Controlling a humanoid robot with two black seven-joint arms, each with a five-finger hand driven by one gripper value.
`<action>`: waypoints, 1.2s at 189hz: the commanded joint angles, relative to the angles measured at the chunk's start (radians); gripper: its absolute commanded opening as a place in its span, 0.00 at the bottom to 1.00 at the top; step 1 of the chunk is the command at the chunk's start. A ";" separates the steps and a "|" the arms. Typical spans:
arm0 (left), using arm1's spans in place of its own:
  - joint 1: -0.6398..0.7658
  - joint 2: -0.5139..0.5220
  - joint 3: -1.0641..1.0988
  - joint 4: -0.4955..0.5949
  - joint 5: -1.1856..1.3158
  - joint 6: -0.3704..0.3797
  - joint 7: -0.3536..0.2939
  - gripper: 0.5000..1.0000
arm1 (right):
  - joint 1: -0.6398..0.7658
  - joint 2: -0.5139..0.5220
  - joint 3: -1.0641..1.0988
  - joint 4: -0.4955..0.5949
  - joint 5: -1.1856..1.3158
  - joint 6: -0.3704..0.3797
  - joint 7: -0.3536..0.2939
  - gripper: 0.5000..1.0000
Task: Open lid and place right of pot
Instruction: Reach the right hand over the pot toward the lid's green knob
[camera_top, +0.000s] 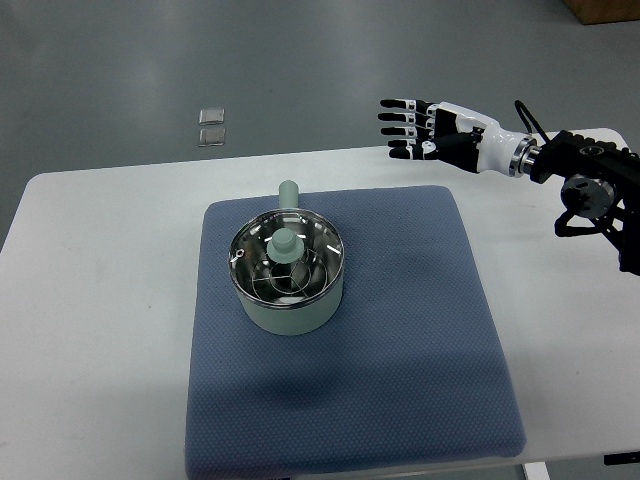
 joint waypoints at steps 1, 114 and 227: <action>0.001 0.000 0.000 0.000 0.000 0.000 0.000 1.00 | 0.033 -0.017 0.001 0.001 -0.149 0.001 0.047 0.86; -0.001 0.000 0.001 0.000 0.000 0.000 0.000 1.00 | 0.111 -0.076 0.002 0.469 -0.936 -0.122 0.123 0.86; -0.001 0.000 0.001 0.000 0.000 0.000 0.000 1.00 | 0.166 0.029 -0.022 0.515 -1.196 -0.108 0.121 0.86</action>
